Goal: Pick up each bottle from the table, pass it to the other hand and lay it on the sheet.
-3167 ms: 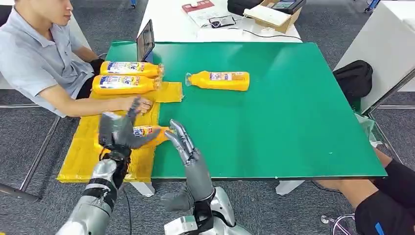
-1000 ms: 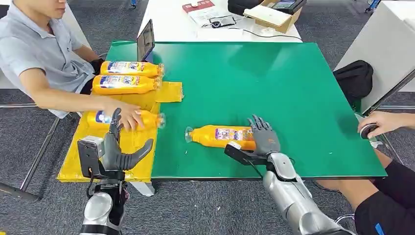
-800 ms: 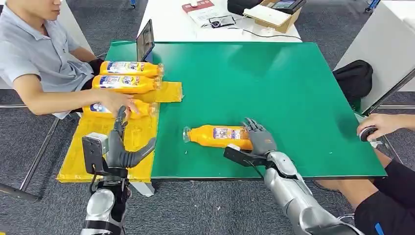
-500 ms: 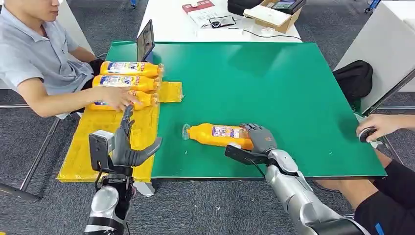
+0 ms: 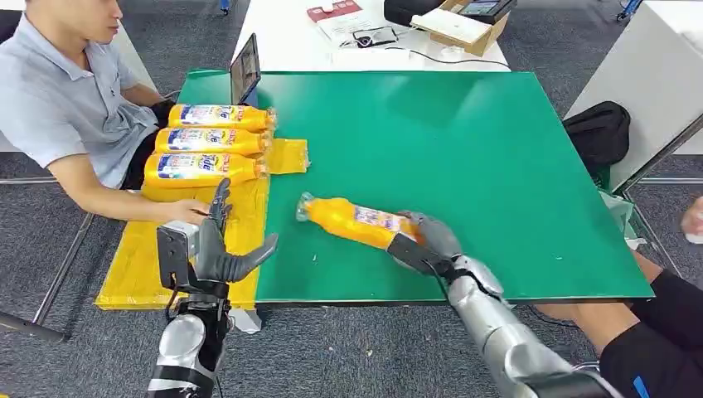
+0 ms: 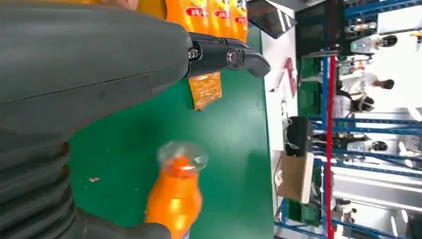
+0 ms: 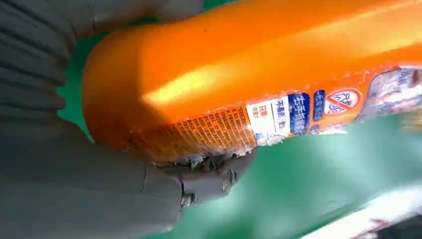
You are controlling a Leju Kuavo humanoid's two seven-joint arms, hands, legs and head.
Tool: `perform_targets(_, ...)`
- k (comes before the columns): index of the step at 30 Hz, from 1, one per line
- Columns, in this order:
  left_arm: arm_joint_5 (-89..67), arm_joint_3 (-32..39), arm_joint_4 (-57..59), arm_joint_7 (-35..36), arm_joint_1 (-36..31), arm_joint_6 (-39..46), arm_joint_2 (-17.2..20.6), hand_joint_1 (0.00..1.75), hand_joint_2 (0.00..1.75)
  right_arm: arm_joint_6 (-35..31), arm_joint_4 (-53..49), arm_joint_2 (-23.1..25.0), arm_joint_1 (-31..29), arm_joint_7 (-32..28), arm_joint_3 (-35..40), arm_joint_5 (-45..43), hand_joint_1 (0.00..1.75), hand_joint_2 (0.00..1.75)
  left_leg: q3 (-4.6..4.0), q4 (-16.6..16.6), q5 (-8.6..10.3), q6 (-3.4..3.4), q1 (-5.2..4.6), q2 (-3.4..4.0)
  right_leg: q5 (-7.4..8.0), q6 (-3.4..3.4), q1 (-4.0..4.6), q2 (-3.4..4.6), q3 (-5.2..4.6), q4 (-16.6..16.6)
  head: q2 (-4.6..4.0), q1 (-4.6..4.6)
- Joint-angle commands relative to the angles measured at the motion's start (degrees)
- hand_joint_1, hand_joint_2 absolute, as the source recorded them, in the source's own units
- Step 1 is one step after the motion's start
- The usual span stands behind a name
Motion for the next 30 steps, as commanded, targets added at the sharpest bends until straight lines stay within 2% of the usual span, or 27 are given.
perform_targets(1,6.04,-4.21,-1.23,-5.14,6.70,-8.60,0.80,0.00,1.75,-0.94,-44.92,12.40,19.38,-0.27,-2.93,-16.19,1.75,1.75,0.26,0.00,-0.24,-0.13,0.01,0.06,-0.27,-0.19,0.02,0.06,0.17,0.13,0.00,0.00)
perform_targets(3,6.63,-5.04,-0.49,-5.00,7.09,-9.78,0.59,0.00,1.75,-3.93,-47.23,12.36,20.48,-1.94,-2.34,-16.88,1.75,1.75,0.03,-0.05,-0.10,-0.06,0.04,-0.14,-0.21,-0.14,0.04,-0.18,0.03,0.05,0.00,-0.02)
perform_targets(5,5.42,-6.87,0.92,-4.58,6.78,-10.47,0.79,0.00,1.75,-9.79,-49.13,12.08,21.42,-4.11,-1.42,-13.08,1.75,1.75,0.02,-0.03,-0.13,-0.09,0.06,-0.16,-0.24,-0.17,0.05,-0.21,0.00,0.05,0.00,0.00)
perform_targets(8,6.28,-8.53,3.19,-3.60,6.22,-12.27,0.45,0.00,1.75,-8.46,-49.93,11.31,21.93,-3.54,1.05,-13.23,1.75,1.75,-0.08,-0.04,-0.10,-0.06,0.05,-0.21,-0.33,-0.08,0.01,-0.25,-0.04,0.03,0.00,0.02)
perform_targets(11,10.78,-9.11,2.60,-4.45,6.52,-15.74,0.89,0.00,1.75,-5.01,-46.29,10.53,20.91,-1.16,5.66,-11.28,1.71,1.75,0.13,-0.03,-0.23,-0.04,-0.01,-0.11,-0.38,-0.12,-0.02,-0.14,0.18,0.01,0.00,0.00)
perform_targets(16,11.82,-9.66,0.38,-4.47,6.80,-16.77,1.33,0.00,1.75,-6.69,-43.05,10.80,20.30,-2.05,8.04,-8.96,1.69,1.75,0.15,-0.04,-0.24,-0.08,0.00,0.04,-0.31,-0.12,-0.01,0.00,0.12,0.00,0.00,0.02)
perform_targets(19,15.81,-11.09,-2.42,-7.68,5.45,-19.27,1.58,0.00,1.75,-6.30,-40.61,9.73,20.87,-3.41,12.08,-7.01,1.75,1.75,0.08,-0.06,-0.19,-0.06,0.02,-0.05,-0.28,-0.08,0.02,-0.10,0.08,-0.02,0.00,0.00)
perform_targets(24,19.21,-11.39,-4.92,-5.87,3.84,-18.08,1.80,0.00,1.75,-7.22,-36.37,10.00,21.29,-4.46,16.87,-6.32,1.75,1.75,0.15,-0.07,-0.21,-0.05,0.04,-0.01,-0.29,-0.07,0.03,-0.05,0.14,-0.04,0.00,0.02)
perform_targets(30,24.67,-8.75,-4.89,-4.28,1.88,-14.99,1.27,0.00,1.75,-8.85,-33.79,8.10,22.95,-4.46,28.13,-7.26,1.75,1.75,0.21,-0.05,-0.23,-0.07,0.07,0.01,-0.31,-0.12,0.06,-0.04,0.19,-0.03,0.00,0.02)
